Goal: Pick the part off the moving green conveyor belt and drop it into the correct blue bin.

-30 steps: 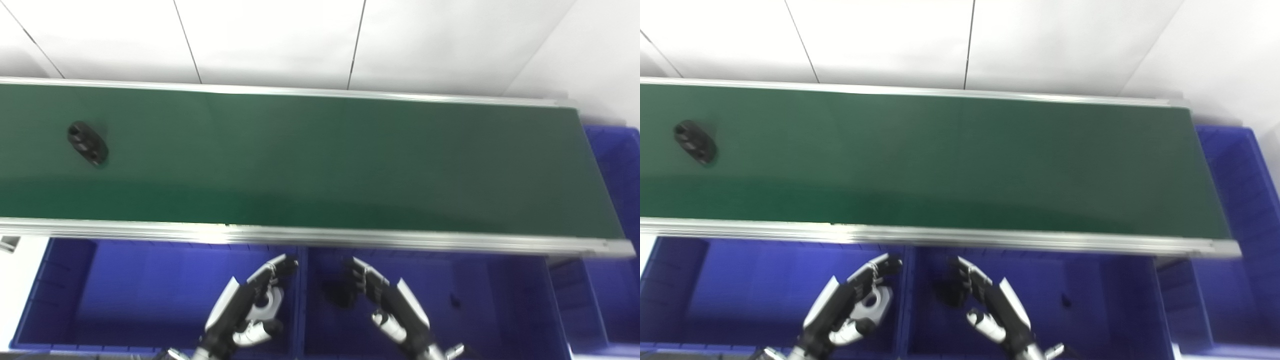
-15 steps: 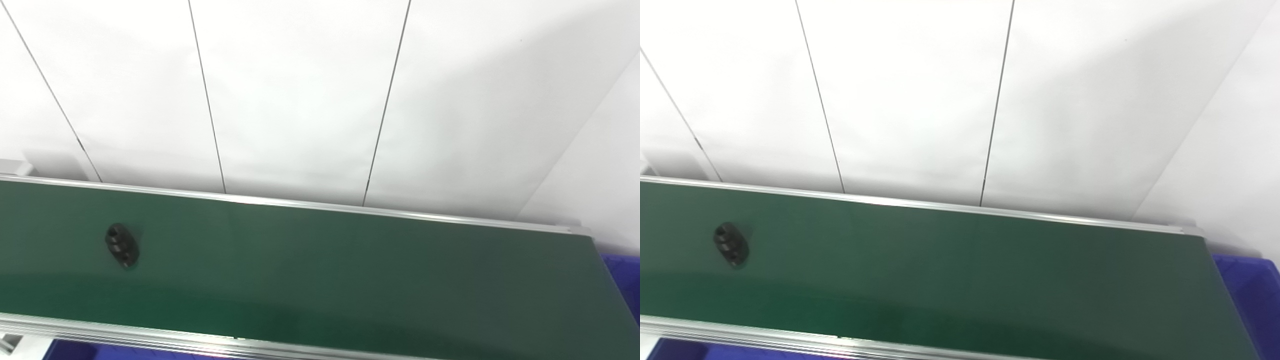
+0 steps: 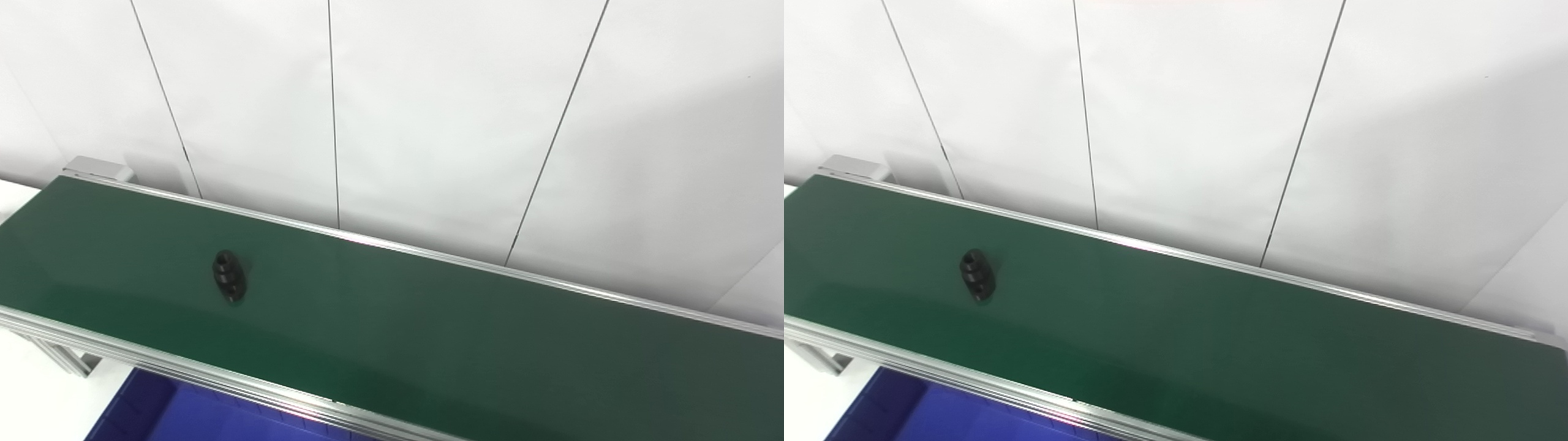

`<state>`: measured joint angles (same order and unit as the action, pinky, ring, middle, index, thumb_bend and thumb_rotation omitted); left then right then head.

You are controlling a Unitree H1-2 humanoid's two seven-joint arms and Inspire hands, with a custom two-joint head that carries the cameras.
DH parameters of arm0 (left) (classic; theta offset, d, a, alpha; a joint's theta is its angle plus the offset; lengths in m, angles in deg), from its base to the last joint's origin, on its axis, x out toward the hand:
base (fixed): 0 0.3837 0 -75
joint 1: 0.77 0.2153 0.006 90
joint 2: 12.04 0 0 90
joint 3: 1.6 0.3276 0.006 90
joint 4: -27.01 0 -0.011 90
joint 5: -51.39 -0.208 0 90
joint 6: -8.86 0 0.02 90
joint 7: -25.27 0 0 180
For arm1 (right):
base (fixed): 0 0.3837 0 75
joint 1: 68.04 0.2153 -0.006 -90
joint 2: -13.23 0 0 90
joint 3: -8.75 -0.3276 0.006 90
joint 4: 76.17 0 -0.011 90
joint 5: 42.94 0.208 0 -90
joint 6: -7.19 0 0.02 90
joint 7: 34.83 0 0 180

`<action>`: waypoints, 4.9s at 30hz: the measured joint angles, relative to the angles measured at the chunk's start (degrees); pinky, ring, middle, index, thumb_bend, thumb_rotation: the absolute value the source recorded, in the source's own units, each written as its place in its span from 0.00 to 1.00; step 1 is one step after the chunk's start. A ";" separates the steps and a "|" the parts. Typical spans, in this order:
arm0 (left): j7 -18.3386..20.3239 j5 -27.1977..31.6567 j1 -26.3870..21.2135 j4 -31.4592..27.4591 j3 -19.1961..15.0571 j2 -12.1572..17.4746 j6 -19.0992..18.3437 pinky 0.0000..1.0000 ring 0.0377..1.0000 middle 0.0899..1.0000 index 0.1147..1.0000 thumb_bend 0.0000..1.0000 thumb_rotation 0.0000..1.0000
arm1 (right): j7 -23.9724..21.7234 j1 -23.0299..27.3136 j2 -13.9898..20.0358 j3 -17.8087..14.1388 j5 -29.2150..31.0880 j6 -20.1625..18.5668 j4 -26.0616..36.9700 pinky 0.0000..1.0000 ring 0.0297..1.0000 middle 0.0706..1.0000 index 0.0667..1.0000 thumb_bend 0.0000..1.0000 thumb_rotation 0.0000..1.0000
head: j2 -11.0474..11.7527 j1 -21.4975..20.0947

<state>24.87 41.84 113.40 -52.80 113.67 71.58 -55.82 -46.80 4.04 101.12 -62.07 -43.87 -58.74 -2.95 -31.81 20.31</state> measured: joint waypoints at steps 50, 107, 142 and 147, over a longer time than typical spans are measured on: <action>0.32 -2.23 0.59 -1.23 -0.94 -1.23 -0.36 0.74 0.83 0.84 0.82 1.00 0.87 | -9.89 -4.47 -2.62 -9.69 7.29 0.09 30.98 0.60 0.75 0.85 0.90 1.00 0.92 | -2.46 -1.76; 0.31 -2.20 -0.71 -0.56 -0.95 -1.87 -0.36 0.75 0.85 0.85 0.84 1.00 0.80 | -0.52 29.75 -11.74 0.51 -40.37 -25.05 25.66 0.56 0.70 0.79 0.89 0.99 0.88 | -2.02 -1.59; 0.31 -2.31 -0.77 -0.62 -1.65 -2.86 -1.58 0.73 0.84 0.85 0.83 1.00 0.80 | 0.97 44.88 -17.29 13.44 -52.52 -34.67 2.45 0.35 0.47 0.62 0.82 1.00 0.86 | -1.67 0.35; 0.29 -2.53 -0.77 -0.62 -1.72 -2.96 -1.58 0.72 0.84 0.85 0.83 1.00 0.81 | 1.05 45.23 -18.41 13.88 -52.49 -35.14 -0.22 0.32 0.44 0.58 0.82 1.00 0.84 | -1.76 0.87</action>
<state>25.16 39.31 112.63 -53.42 111.95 68.62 -57.41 -45.75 49.27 82.71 -48.18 -96.36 -93.88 -3.16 -33.57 21.18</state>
